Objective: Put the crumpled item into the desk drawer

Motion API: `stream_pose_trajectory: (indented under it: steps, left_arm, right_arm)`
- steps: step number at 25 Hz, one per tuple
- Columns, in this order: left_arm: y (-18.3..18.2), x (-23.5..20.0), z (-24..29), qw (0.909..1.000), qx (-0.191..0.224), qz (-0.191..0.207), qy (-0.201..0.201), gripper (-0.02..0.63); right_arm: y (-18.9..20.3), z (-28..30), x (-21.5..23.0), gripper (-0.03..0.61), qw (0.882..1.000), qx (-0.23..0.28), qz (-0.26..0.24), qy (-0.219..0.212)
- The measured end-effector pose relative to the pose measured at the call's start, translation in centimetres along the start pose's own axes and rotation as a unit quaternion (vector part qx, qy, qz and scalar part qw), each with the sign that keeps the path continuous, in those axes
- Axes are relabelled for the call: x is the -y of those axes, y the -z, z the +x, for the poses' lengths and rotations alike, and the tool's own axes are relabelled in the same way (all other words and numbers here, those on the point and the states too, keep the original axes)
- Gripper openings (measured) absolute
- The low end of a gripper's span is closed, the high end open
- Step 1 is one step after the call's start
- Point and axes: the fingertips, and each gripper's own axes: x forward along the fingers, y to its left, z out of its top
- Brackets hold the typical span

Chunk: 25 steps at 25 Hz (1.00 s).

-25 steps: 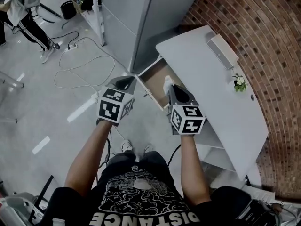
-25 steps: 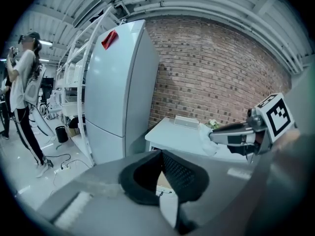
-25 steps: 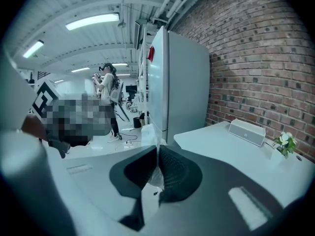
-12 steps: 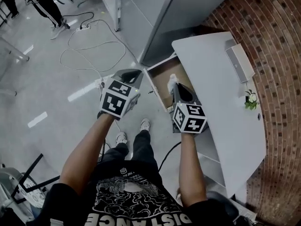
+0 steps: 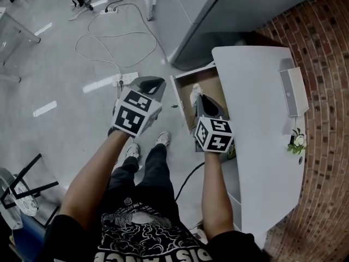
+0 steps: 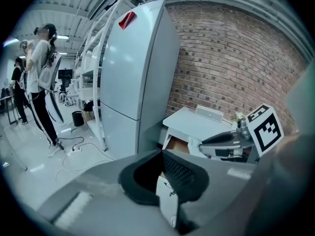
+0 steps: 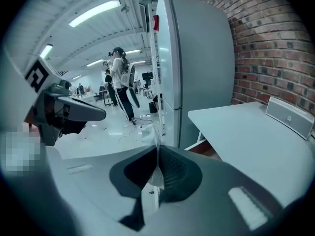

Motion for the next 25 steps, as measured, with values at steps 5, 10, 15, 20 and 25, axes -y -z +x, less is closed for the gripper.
stream_pose_trajectory:
  steps: [5,10,15,20,25]
  left_arm:
    - [0.3,-0.8,2.1,0.9995,-0.005,-0.018,-0.025,0.000]
    - [1.1,-0.9,3.8,0.9985,-0.018,-0.029,-0.043,0.000]
    - [2.5,-1.3,4.8,0.9968,-0.030,-0.046,-0.058,0.000]
    - [3.6,-2.0,6.3,0.9954,-0.041,-0.056,-0.067,0.000]
    - [4.3,-2.8,7.9,0.9945,-0.047,-0.059,-0.073,0.000]
  right_arm:
    - [0.8,2.8,1.6,0.018,1.000,-0.017,-0.008,-0.024]
    - [2.0,5.2,2.7,0.018,0.998,-0.032,-0.010,-0.047]
    - [3.1,7.5,3.2,0.018,0.997,-0.046,-0.011,-0.064]
    - [4.2,10.0,3.8,0.018,0.996,-0.053,-0.007,-0.074]
    - [6.4,12.1,4.5,0.018,0.995,-0.066,0.003,-0.077]
